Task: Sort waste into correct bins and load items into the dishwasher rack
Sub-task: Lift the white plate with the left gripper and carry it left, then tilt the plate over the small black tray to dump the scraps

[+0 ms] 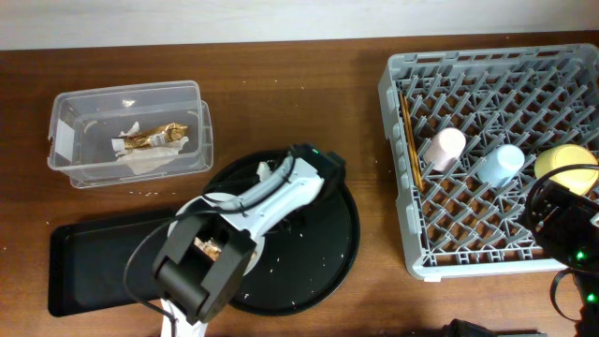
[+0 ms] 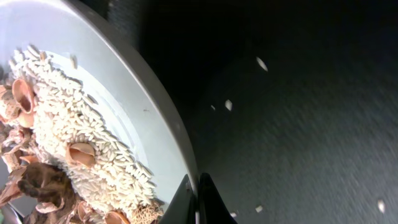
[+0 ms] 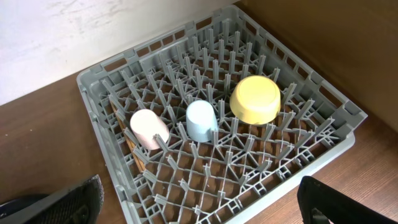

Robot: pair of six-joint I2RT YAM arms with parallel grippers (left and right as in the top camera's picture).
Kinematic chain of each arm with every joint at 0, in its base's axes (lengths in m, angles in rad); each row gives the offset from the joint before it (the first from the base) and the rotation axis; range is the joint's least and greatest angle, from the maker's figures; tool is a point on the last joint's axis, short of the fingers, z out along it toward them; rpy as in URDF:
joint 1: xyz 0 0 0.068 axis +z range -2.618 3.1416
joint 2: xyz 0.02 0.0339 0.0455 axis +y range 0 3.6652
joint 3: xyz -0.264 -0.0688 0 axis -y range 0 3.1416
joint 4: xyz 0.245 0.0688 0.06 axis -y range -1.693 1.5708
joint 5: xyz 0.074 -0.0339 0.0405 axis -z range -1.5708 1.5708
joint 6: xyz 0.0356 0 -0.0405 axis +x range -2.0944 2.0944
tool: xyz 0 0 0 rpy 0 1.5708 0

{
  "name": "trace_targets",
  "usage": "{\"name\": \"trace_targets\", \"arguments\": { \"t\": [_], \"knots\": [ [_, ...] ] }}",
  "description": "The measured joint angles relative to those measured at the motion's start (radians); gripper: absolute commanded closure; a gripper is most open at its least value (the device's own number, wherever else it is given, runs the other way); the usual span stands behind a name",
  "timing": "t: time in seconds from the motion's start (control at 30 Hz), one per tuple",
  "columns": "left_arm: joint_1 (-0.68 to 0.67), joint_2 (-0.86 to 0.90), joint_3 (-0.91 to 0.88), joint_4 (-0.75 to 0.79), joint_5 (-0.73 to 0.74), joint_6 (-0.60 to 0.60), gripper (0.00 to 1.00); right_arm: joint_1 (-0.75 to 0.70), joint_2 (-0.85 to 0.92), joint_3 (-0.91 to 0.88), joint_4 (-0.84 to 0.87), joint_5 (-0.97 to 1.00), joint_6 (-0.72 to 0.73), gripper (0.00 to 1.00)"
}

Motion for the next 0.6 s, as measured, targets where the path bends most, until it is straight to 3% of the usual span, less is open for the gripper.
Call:
{"name": "trace_targets", "arguments": {
  "t": [0.33, 0.6],
  "knots": [
    [0.208, -0.172, 0.001, -0.001, 0.008, 0.014, 0.99, 0.000, 0.000, 0.000, 0.000, 0.000, 0.000, 0.02],
    [0.396, -0.196, 0.001, 0.035, 0.059, 0.153, 0.99, 0.000, 0.000, 0.000, 0.000, 0.000, 0.000, 0.02]
  ]
}}
